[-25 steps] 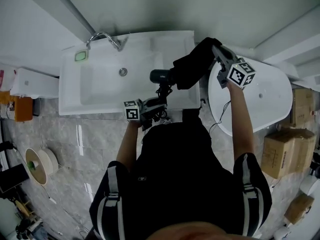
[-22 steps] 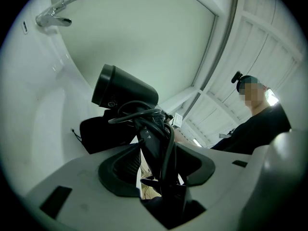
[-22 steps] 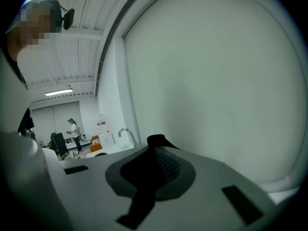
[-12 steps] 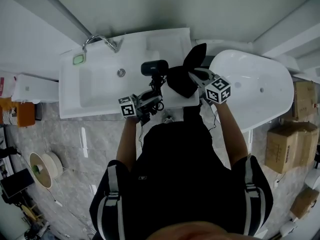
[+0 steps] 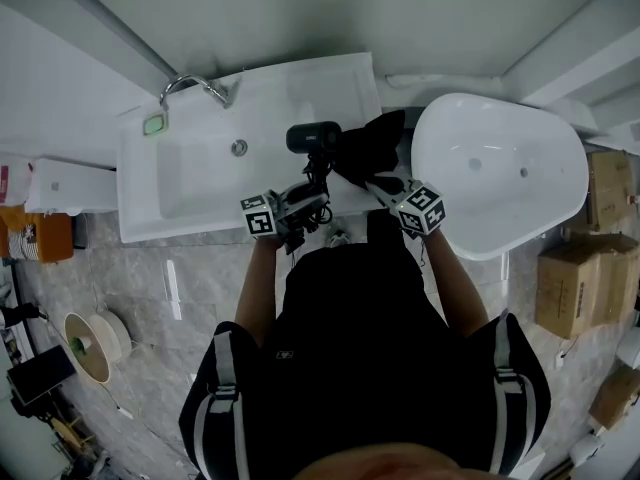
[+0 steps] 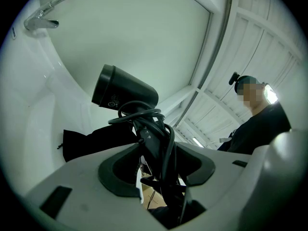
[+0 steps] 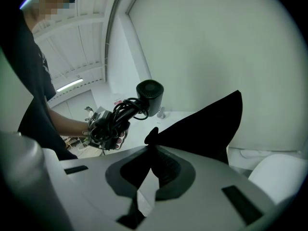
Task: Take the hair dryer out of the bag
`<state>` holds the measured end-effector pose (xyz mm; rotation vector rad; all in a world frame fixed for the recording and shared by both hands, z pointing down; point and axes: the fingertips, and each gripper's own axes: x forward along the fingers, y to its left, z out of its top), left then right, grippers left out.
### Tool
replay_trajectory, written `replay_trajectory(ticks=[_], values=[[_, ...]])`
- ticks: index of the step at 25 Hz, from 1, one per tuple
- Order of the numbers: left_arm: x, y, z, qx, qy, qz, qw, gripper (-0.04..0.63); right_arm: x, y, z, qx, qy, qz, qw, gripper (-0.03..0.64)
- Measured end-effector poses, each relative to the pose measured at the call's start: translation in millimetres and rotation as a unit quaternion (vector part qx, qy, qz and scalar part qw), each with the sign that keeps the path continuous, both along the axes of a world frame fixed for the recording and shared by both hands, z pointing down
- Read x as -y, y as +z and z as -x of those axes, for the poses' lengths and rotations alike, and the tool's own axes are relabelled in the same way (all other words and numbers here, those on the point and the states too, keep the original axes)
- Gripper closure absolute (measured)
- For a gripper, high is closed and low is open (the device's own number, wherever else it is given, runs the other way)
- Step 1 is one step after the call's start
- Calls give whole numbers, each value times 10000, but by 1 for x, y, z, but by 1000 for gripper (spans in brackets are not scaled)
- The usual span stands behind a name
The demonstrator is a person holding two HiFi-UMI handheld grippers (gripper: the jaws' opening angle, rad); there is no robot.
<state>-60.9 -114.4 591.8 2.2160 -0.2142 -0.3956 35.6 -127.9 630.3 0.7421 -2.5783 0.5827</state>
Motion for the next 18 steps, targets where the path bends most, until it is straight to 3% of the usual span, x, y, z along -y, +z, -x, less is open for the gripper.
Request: replay_trajectory(ticks=[18], values=[[0, 7, -1, -75, 57, 109, 9999, 396, -21, 17, 10, -407, -279, -33, 9988, 551]])
